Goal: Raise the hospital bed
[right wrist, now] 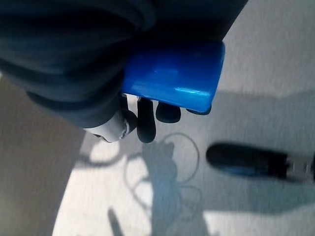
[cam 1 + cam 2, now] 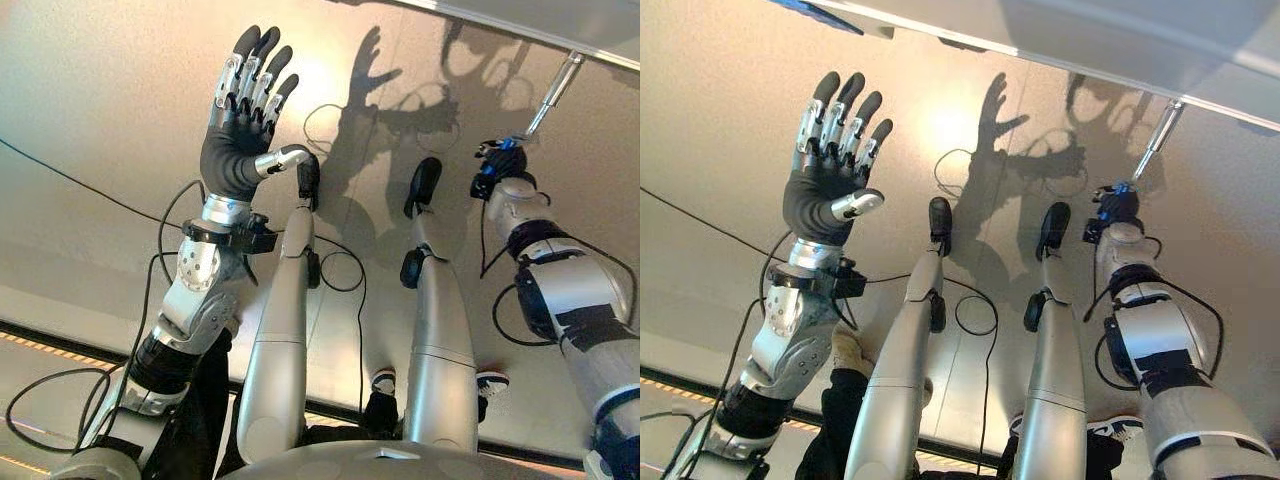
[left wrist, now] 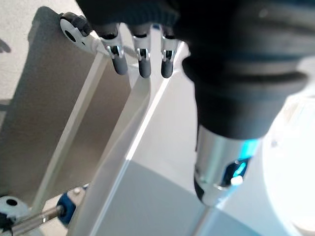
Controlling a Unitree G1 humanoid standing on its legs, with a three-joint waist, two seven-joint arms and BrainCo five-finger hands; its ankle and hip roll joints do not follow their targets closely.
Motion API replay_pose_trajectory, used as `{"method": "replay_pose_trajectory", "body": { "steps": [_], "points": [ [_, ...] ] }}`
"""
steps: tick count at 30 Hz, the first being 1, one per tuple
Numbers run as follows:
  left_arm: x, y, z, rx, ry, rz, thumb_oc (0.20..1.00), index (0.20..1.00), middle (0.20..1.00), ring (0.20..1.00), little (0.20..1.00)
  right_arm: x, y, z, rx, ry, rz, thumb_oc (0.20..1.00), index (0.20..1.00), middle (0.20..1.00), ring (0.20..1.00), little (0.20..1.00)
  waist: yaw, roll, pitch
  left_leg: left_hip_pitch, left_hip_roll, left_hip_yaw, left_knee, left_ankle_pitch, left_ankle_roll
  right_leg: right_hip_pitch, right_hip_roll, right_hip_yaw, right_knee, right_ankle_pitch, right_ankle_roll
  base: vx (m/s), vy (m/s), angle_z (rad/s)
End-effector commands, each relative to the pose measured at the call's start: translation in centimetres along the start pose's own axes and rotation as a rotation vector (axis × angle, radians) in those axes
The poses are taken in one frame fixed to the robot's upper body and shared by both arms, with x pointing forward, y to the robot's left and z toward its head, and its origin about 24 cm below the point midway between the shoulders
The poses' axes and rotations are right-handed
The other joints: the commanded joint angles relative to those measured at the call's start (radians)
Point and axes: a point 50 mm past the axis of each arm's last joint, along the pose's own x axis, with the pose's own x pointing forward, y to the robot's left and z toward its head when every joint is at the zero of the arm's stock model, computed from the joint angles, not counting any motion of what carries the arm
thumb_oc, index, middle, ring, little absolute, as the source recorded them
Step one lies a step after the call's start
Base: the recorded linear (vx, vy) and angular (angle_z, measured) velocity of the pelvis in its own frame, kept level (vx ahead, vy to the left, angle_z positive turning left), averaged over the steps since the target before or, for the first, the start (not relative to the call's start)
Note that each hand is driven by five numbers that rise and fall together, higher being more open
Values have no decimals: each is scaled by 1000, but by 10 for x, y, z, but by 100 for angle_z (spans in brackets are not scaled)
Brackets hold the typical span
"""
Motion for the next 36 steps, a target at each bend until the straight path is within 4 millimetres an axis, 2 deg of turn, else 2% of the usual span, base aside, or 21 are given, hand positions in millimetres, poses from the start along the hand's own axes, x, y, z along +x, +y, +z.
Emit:
{"method": "replay_pose_trajectory", "body": {
  "steps": [1,6,7,8,9,10,11,14,18,19,21,22,23,24,25,26,27,28,30,32,36],
  "points": [
    [0,-11,20,-15,-114,-15,1000,1000,1000,1000,1000,-28,90,-17,-218,2,286,200,200,200,200,200,31,107,-13,-17,-50,-3,82,-98,20,55,-7,-10,-51,-13,90,19,114,1],
    [1,-10,22,-6,-125,1,1000,1000,1000,1000,1000,-44,124,-10,-259,-62,383,200,200,200,200,200,38,109,-13,-15,-57,-11,68,-88,15,70,-18,-16,-72,-5,95,7,59,1],
    [2,-10,23,-3,-137,6,1000,1000,1000,1000,1000,-55,145,-5,-272,-106,449,200,200,200,200,200,38,107,-13,-14,-59,-12,66,-87,13,75,-21,-18,-78,-1,96,0,36,2],
    [2,-10,23,-3,-137,7,1000,1000,1000,1000,1000,-55,145,-5,-273,-105,450,200,200,200,200,200,37,107,-13,-13,-59,-13,65,-87,13,76,-21,-18,-79,-1,96,-2,72,3],
    [2,-11,23,-11,-139,10,1000,1000,1000,1000,1000,-67,163,-1,-270,-147,519,200,200,200,200,200,40,107,-13,-9,-63,-12,64,-86,12,83,-23,-20,-86,3,97,-3,36,2],
    [2,-11,23,-11,-139,11,1000,1000,1000,1000,1000,-68,163,-1,-270,-147,519,200,200,200,200,200,39,107,-13,-8,-63,-12,64,-86,12,83,-23,-20,-87,3,97,-2,64,1],
    [2,-10,24,-2,-146,13,1000,1000,1000,1000,1000,-87,187,6,-293,-228,628,200,200,200,200,200,39,107,-13,-5,-63,-8,61,-84,9,86,-25,-18,-90,7,98,-5,35,0],
    [-1,-9,25,4,-153,17,1000,1000,1000,1000,1000,-120,214,20,-205,-342,800,200,200,200,200,200,33,99,-13,7,-62,1,57,-82,6,97,-24,-13,-99,13,99,-2,15,0],
    [-6,-6,27,3,-155,8,1000,1000,1000,1000,1000,-155,221,39,10,-452,997,200,200,200,200,200,13,77,-13,39,-57,19,55,-84,4,124,-22,-2,-118,23,103,-10,25,-6],
    [-6,-6,27,2,-154,9,1000,1000,1000,1000,1000,-155,221,38,10,-450,997,200,200,200,200,200,13,77,-13,40,-57,20,55,-84,5,125,-22,-1,-118,23,103,-23,13,-8],
    [-8,-5,26,-6,-151,7,1000,1000,1000,1000,1000,-166,210,48,112,-507,1068,200,200,200,200,200,-1,66,-13,60,-53,28,53,-84,3,144,-20,4,-126,27,105,-22,-9,-10],
    [-11,-5,24,-13,-136,-2,1000,1000,1000,1000,1000,-171,193,56,260,-529,1119,200,200,200,200,200,-15,56,-13,83,-51,34,48,-85,2,164,-15,8,-135,30,107,-20,-20,-9],
    [-11,-5,24,-13,-136,-2,1000,1000,1000,1000,1000,-171,193,56,260,-529,1119,200,200,200,200,200,-15,56,-13,83,-51,34,48,-85,2,164,-15,8,-135,30,107,-34,-40,-14],
    [-12,-7,23,-9,-130,-22,1000,1000,1000,1000,1000,-176,173,62,377,-571,1164,200,200,200,200,200,-29,49,-13,104,-47,44,39,-83,0,184,-11,13,-149,35,109,-14,-20,-11],
    [-12,-7,23,-10,-130,-22,1000,1000,1000,1000,1000,-176,173,61,377,-570,1163,200,200,200,200,200,-28,50,-13,106,-47,44,39,-83,0,185,-11,14,-149,35,109,-23,-51,-16],
    [-15,-6,22,11,-117,-38,1000,1000,1000,1000,1000,-182,149,63,411,-634,1198,200,200,200,200,200,-46,40,-13,123,-42,53,35,-83,-1,197,-4,23,-156,38,110,-9,-31,-9],
    [-15,-6,22,10,-117,-38,1000,1000,1000,1000,1000,-182,149,63,410,-634,1197,200,200,200,200,200,-46,40,-13,124,-42,54,34,-83,-1,198,-4,23,-156,38,110,-19,-65,-7],
    [-19,-4,21,26,-100,-44,1000,1000,1000,1000,1000,-183,125,64,436,-677,1192,200,200,200,200,200,-65,36,-13,140,-37,62,33,-85,0,207,0,29,-157,39,109,-17,-55,-3],
    [-21,-3,22,35,-96,-45,1000,1000,1000,1000,1000,-183,116,62,457,-684,1187,200,200,200,200,200,-71,36,-13,151,-35,66,31,-86,0,213,3,33,-158,39,109,-12,-49,-5],
    [-27,2,24,64,-85,-47,1000,1000,1000,1000,1000,-184,86,60,503,-719,1152,200,200,200,200,200,-97,26,-13,179,-27,77,18,-86,-1,228,15,43,-166,40,110,-10,-72,-8],
    [-32,8,30,82,-88,-33,1000,1000,1000,1000,1000,-177,49,59,554,-763,1042,200,200,200,200,200,-124,14,-13,209,-15,89,1,-84,-3,240,33,55,-168,37,107,-11,-87,-11]
  ]
}}
